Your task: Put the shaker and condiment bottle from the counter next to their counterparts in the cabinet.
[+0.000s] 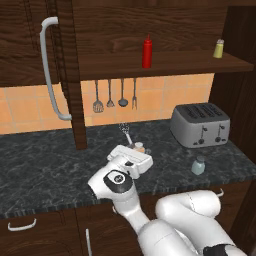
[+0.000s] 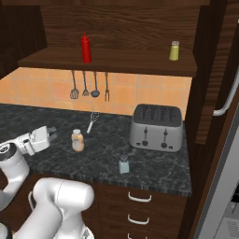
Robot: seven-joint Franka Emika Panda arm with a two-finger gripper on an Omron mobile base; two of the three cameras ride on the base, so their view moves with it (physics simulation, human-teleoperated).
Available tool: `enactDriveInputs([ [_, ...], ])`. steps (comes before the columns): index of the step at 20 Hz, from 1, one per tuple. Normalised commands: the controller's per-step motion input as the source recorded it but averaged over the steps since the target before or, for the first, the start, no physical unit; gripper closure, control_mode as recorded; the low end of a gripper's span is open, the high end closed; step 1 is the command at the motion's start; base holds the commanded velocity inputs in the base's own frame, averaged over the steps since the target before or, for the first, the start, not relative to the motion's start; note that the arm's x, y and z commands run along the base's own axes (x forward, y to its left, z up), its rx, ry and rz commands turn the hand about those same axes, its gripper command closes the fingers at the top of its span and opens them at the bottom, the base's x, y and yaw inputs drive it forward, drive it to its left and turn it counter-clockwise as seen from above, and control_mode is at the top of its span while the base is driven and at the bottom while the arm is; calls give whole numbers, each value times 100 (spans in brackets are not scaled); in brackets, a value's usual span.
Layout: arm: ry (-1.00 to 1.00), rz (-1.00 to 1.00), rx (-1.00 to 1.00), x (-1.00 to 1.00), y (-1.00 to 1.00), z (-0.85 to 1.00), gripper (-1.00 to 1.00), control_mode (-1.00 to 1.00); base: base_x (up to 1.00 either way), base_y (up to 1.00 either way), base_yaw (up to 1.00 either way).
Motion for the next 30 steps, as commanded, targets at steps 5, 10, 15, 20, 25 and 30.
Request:
enactDriveInputs([
  [5, -15, -22, 9, -3, 2, -2, -100, -100, 0, 0, 0],
  [10, -9, -7, 6, -3, 8, -8, -100, -100, 0, 0, 0],
  [15, -8, -2, 6, 15, -10, -11, -100, -100, 0, 0, 0],
  [20, -6, -6, 19, 0, -11, -1, -100, -100, 0, 0, 0],
  [25, 5, -8, 5, 26, 0, -14, -100, -100, 0, 0, 0],
  [30, 5, -9, 6, 32, 1, -17, -100, -100, 0, 0, 0],
])
